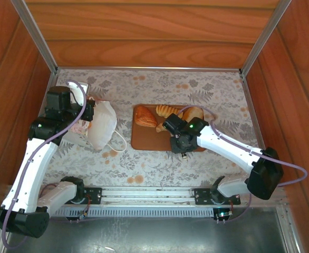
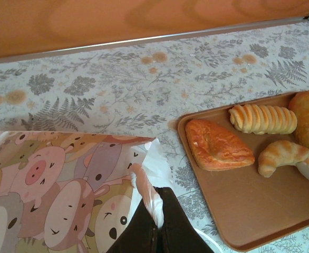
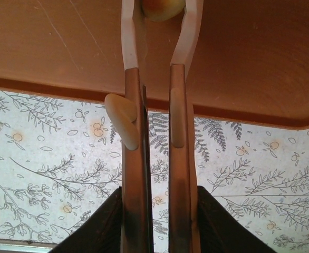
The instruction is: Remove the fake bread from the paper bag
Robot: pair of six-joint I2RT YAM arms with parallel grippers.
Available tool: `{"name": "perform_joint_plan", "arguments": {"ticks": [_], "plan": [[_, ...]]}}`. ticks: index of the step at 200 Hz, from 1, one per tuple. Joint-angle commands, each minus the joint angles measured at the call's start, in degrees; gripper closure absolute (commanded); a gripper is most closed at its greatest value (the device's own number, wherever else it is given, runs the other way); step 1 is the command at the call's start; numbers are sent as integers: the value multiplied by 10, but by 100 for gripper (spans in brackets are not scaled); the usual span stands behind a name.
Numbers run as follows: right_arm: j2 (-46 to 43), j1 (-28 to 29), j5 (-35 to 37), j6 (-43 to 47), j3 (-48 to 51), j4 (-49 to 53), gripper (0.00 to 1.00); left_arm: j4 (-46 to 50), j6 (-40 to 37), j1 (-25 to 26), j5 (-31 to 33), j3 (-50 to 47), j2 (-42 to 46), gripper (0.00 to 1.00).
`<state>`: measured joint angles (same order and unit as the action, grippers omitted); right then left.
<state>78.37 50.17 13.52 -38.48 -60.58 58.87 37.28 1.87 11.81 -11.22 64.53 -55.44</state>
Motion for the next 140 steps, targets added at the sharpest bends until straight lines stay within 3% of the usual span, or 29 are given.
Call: {"name": "perform_joint_plan", "arguments": {"ticks": [1,19,32,48,140], "plan": [[-2,-7,6,-16,5,8,65,-13,-11,5,-1,0,-2,100],[-9,-10,8,-15,9,5,61,-13,-14,5,-5,1,-8,100],[-12,-15,5,-15,14,6,65,-13,-12,5,-8,1,-10,100],[-12,-20,4,-14,16,4,62,-13,-11,5,-8,1,-11,100],[14,-36,-29,12,2,-48,62,-13,-10,4,-8,2,-13,100]]}}
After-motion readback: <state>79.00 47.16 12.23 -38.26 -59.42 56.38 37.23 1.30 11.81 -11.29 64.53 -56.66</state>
